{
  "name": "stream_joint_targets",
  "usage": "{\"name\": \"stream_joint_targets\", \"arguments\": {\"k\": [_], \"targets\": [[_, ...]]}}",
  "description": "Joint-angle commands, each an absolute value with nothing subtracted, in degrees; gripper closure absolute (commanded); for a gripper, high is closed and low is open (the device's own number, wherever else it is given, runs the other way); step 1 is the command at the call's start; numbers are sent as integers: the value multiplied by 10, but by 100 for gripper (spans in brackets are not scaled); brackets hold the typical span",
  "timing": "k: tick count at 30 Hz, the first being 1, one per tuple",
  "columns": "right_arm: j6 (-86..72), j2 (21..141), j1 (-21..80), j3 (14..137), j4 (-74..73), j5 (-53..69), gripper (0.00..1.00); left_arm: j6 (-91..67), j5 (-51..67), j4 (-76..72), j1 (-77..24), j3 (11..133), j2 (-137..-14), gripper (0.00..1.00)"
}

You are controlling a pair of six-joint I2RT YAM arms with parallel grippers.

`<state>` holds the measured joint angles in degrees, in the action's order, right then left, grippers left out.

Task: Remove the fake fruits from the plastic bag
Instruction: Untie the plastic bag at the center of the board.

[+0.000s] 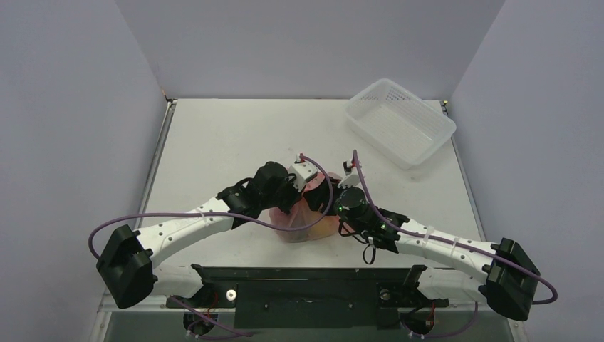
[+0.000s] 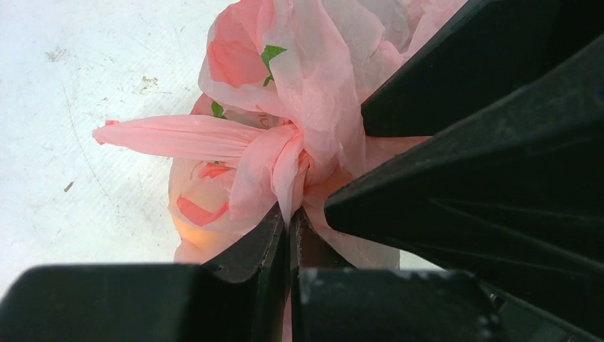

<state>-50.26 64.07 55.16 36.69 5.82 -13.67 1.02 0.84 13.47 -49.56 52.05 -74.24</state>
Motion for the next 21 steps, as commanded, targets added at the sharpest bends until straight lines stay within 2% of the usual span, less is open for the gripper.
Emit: {"name": "stream_joint_targets", "arguments": {"k": [1,5,11,14,21], "targets": [[-513,647,549,392,86,-167,53,20,12,102,-499,531,-718,100],[-521,661,549,393,89,-178,57,20,14,102,-498,531,-716,100],[-522,685,549,406,95,-184,57,20,19,99,-499,529,-716,100],[-519,689,549,407,102,-191,62,21,18,98,-499,530,-717,100],[-509,695,548,408,102,-198,83,24,17,97,-500,531,-719,100]]}}
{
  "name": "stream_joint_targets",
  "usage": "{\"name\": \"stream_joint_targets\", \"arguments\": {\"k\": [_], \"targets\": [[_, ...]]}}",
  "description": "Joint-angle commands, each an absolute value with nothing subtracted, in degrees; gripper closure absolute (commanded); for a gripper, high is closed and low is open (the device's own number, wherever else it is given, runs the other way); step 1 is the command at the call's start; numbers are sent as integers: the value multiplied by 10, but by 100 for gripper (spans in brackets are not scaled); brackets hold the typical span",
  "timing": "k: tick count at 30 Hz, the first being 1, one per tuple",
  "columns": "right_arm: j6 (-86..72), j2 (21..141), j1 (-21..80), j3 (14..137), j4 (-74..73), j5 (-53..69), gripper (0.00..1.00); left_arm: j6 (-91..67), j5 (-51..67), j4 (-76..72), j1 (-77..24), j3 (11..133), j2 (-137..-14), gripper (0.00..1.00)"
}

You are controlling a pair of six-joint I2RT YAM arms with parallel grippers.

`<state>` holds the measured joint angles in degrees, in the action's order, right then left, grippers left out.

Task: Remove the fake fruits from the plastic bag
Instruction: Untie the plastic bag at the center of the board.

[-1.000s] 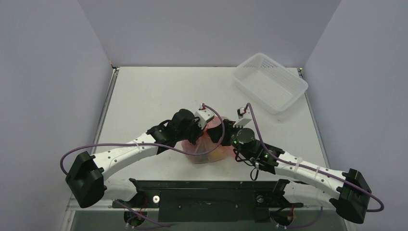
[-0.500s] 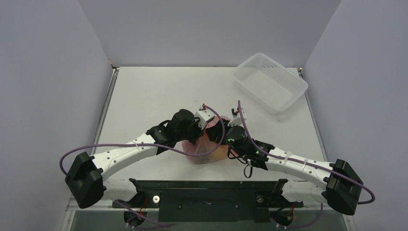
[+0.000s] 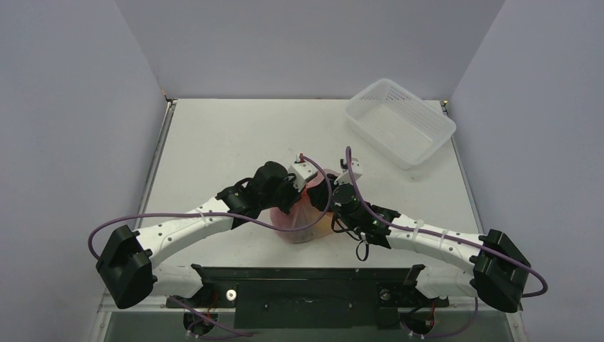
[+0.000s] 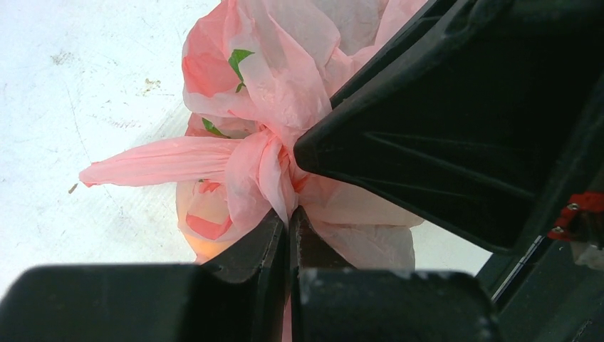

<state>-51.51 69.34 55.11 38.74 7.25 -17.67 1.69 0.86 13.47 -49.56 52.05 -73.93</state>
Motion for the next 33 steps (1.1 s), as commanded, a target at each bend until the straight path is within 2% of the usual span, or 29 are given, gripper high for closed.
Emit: {"name": "stream_joint_targets", "arguments": {"k": [1,7,9,21,25,33], "targets": [[-508,692,548,405,102,-200,85,23,16,97,-500,530,-719,100],[-498,666,534,398,80,-215,94,25,15,93,-500,526,-712,100],[-498,652,523,390,76,-213,100,27,17,95,-499,526,-710,100],[-470,530,390,309,71,-84,100,21,-34,96,-492,526,-713,100],[-468,522,367,311,61,-57,100,22,-39,97,-492,526,-712,100],[-481,512,235,295,35,39,100,25,-51,95,-489,521,-699,100]]}}
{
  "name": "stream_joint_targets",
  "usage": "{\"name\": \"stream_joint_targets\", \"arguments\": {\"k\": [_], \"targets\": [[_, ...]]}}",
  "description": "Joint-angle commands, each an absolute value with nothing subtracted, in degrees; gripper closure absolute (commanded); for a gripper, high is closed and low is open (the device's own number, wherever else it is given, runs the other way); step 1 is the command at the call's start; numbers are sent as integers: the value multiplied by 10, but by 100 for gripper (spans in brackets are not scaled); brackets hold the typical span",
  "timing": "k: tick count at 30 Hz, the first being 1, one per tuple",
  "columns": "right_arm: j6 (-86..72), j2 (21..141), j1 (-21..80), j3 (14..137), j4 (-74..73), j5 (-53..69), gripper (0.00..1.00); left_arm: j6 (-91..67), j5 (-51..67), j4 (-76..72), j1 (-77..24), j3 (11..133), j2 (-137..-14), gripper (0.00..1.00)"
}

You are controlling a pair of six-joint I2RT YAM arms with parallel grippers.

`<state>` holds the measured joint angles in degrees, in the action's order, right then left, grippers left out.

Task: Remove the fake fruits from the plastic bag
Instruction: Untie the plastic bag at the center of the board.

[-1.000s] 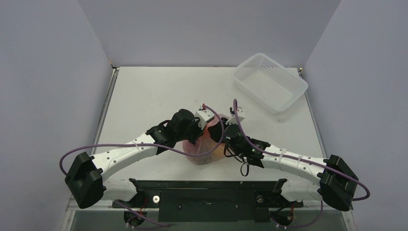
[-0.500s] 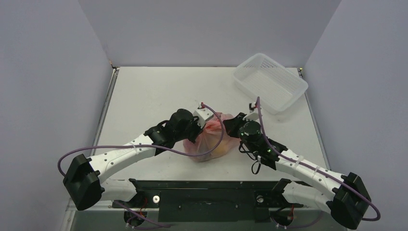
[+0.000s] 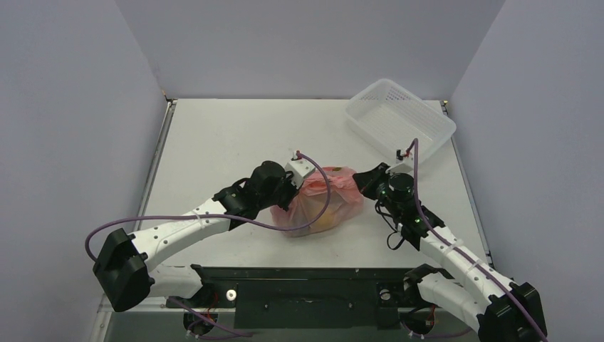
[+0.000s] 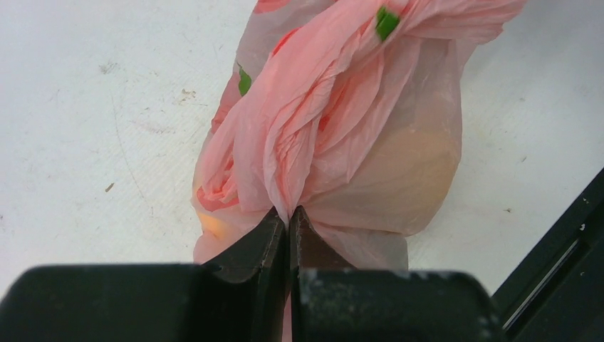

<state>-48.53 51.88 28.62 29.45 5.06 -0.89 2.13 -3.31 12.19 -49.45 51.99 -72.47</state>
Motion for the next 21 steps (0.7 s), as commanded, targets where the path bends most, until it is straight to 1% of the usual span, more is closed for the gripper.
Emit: {"name": "stream_joint_targets", "arguments": {"k": [1,7,8,10,12,15,21], "targets": [[-475,517,228,304,17,50,100,25,-49,95,-489,521,-698,100],[-422,513,221,357,-56,68,100,25,-38,96,-489,523,-699,100],[-412,510,222,366,-72,65,98,25,-37,97,-489,524,-699,100],[-393,497,227,382,-98,51,94,25,-36,97,-489,525,-699,100],[-368,488,237,403,-131,27,88,25,-35,98,-489,524,-699,100],[-339,482,264,431,-166,-15,74,25,-32,97,-489,524,-698,100],[-328,481,357,453,-173,-76,60,24,-27,96,-489,524,-699,100]]}}
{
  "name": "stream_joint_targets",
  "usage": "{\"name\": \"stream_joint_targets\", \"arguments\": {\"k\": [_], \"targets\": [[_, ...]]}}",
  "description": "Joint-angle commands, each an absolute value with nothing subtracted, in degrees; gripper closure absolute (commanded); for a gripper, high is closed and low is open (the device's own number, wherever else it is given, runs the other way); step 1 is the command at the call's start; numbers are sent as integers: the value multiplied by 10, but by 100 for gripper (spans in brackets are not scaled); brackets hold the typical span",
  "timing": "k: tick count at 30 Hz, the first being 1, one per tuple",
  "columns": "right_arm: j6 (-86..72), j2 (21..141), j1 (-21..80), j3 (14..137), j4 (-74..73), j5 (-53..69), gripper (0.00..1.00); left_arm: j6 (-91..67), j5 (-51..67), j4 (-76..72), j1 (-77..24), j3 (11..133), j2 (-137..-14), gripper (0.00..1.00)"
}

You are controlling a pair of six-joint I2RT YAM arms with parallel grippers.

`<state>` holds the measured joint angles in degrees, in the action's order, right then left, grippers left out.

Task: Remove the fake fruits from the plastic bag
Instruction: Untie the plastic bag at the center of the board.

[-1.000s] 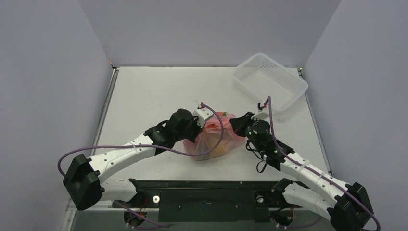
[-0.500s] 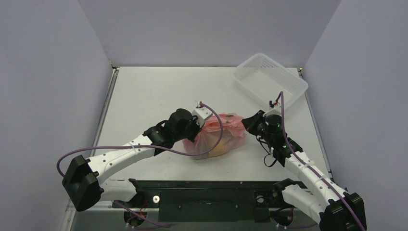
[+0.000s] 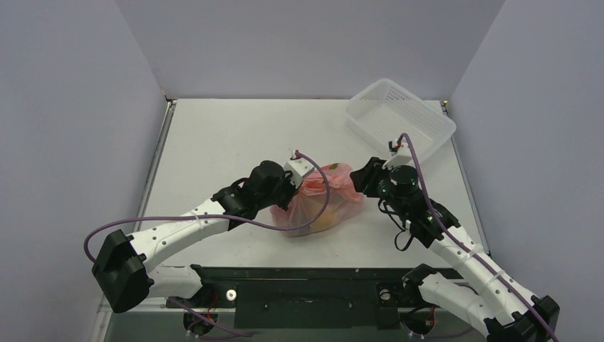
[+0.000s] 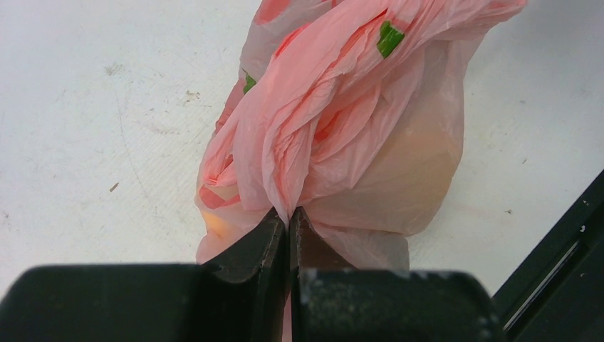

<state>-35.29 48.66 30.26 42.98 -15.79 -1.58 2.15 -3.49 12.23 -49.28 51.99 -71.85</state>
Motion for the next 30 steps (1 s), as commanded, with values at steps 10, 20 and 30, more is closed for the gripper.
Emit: {"name": "stream_joint_targets", "arguments": {"k": [10,20,30], "targets": [[-380,589,414,477,-107,-93,44,23,-25,96,-489,521,-702,100],[-406,688,434,497,-63,-131,41,23,-1,94,-490,525,-706,100],[-389,689,434,477,-12,-136,84,24,12,97,-489,528,-696,84]]}}
